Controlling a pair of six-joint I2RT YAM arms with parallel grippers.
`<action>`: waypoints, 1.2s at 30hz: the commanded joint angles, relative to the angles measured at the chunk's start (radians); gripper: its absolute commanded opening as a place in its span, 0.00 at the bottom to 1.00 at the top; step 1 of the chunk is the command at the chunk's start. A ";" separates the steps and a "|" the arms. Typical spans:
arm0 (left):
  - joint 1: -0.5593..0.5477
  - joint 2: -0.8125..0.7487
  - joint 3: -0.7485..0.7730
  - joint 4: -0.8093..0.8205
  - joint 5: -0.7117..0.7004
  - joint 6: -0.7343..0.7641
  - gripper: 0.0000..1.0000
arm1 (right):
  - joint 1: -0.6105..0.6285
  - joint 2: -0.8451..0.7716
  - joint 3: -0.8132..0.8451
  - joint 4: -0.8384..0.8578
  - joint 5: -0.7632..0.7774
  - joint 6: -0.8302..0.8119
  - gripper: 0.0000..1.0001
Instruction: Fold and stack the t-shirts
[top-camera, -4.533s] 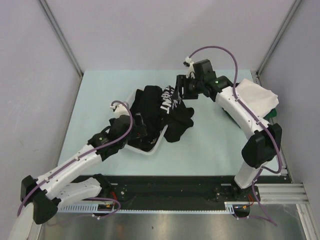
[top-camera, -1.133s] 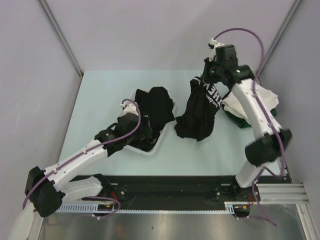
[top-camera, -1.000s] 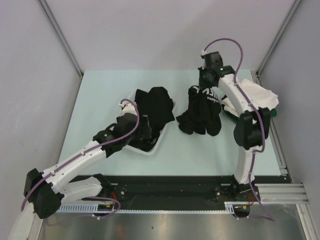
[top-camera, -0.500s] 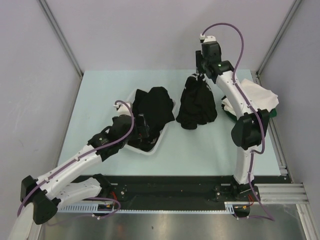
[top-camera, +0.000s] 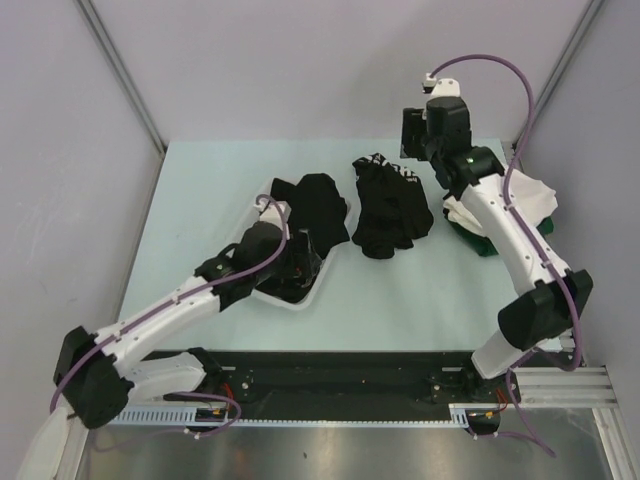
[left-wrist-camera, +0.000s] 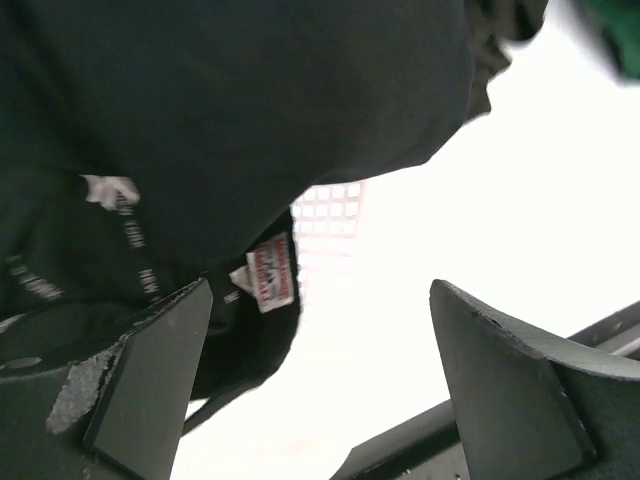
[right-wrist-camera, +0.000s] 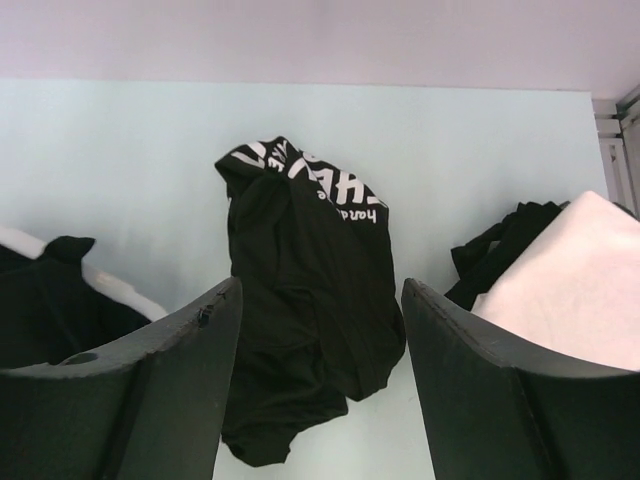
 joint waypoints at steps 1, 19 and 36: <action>-0.004 0.150 0.087 0.014 0.123 0.035 0.94 | 0.000 -0.120 -0.019 0.047 -0.019 0.055 0.70; -0.039 0.584 0.333 -0.124 0.059 0.079 0.00 | -0.048 -0.263 -0.076 -0.002 -0.042 0.056 0.72; 0.321 0.561 0.285 -0.230 -0.061 0.133 0.00 | -0.065 -0.239 -0.087 0.012 -0.080 0.055 0.74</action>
